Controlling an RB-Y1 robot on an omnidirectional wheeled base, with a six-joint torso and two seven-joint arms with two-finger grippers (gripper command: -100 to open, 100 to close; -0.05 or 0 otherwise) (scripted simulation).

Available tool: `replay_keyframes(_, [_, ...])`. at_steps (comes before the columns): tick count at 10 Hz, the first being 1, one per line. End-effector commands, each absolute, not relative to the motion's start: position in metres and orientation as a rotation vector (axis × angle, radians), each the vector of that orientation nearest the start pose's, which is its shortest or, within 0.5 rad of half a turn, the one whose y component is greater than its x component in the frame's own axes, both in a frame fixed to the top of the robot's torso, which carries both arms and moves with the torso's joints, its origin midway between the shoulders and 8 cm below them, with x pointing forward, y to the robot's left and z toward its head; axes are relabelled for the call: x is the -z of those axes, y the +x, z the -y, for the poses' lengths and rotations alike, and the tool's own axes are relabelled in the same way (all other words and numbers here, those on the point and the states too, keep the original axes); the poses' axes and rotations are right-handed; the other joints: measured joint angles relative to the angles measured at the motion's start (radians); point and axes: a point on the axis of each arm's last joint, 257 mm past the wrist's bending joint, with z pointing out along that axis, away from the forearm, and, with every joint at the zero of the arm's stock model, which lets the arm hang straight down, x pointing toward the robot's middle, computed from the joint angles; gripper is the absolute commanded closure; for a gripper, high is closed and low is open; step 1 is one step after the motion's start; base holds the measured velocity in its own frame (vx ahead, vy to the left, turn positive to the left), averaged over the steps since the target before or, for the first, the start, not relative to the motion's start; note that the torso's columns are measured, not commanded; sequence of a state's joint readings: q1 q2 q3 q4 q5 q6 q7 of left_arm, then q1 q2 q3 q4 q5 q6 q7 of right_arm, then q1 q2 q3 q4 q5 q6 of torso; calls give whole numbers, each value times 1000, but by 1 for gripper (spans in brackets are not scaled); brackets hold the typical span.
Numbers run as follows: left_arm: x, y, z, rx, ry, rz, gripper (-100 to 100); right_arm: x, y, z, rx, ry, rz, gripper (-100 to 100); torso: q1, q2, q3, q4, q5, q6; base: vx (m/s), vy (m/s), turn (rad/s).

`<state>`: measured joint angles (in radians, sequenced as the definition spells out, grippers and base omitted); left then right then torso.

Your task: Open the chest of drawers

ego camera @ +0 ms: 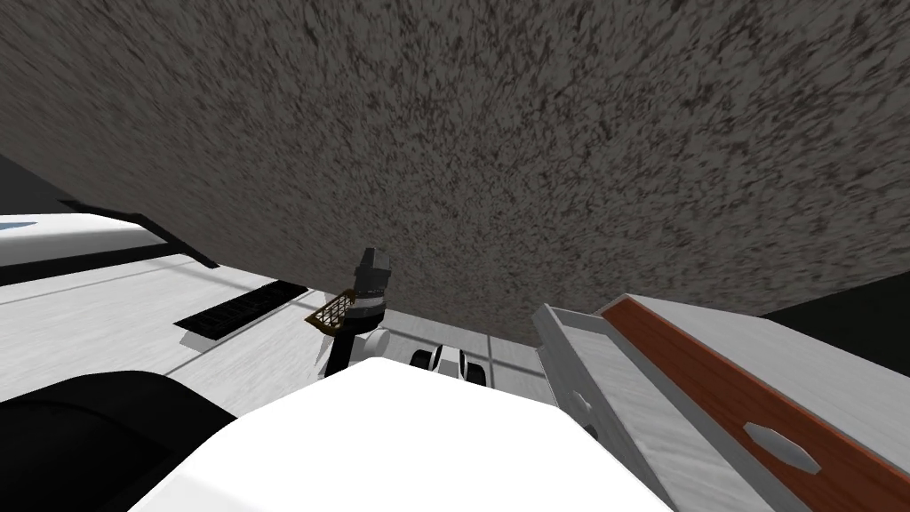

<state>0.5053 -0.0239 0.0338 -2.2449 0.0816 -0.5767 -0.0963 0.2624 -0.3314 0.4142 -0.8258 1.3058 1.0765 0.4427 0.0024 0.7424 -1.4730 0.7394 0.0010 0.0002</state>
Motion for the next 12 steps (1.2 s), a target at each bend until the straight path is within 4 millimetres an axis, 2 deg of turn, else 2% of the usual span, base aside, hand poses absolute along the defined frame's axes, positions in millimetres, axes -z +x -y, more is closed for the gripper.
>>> replay_keyframes(1, [-22,332,-304,1229,-658,-536,0,515,141,542,1610,-313,-2391,-100,-2,-5,-3,-1,-1,1,-18,34,-33])
replay_keyframes(2, [-22,332,-304,1229,-658,-536,0,516,139,542,1607,-300,-2400,-100,-5,-8,-5,-3,-2,0,0,0,0])
replay_keyframes(3, [-22,332,-304,1229,-658,-536,0,508,153,566,1638,-338,-2379,-100,-6,-9,-6,-3,-2,0,-121,97,353])
replay_keyframes(4, [-22,332,-304,1230,-658,-536,0,501,156,582,1668,-313,-2372,-100,1,-1,-1,-1,0,-1,-143,133,251])
replay_keyframes(7, [-22,332,-304,1229,-658,-536,0,507,141,586,1660,-233,-2428,-100,-7,-8,-5,-2,-2,0,-28,19,-1])
replay_keyframes(8, [-22,332,-304,1229,-658,-536,0,493,155,613,1706,-261,-2401,-100,-7,-9,-6,-3,-2,0,-104,97,343])
replay_keyframes(9, [-22,332,-304,1230,-658,-536,0,486,158,625,1713,-217,-2396,-100,2,-2,-2,-1,0,-1,-146,127,238])
replay_keyframes(10, [-22,332,-304,1230,-658,-536,0,488,162,624,1695,-162,-2410,-100,3,0,0,0,1,0,-84,67,31])
replay_keyframes(12, [-22,332,-304,1229,-658,-536,0,490,144,631,1723,-138,-2444,-100,-6,-8,-5,-2,-2,0,-4,5,-6])
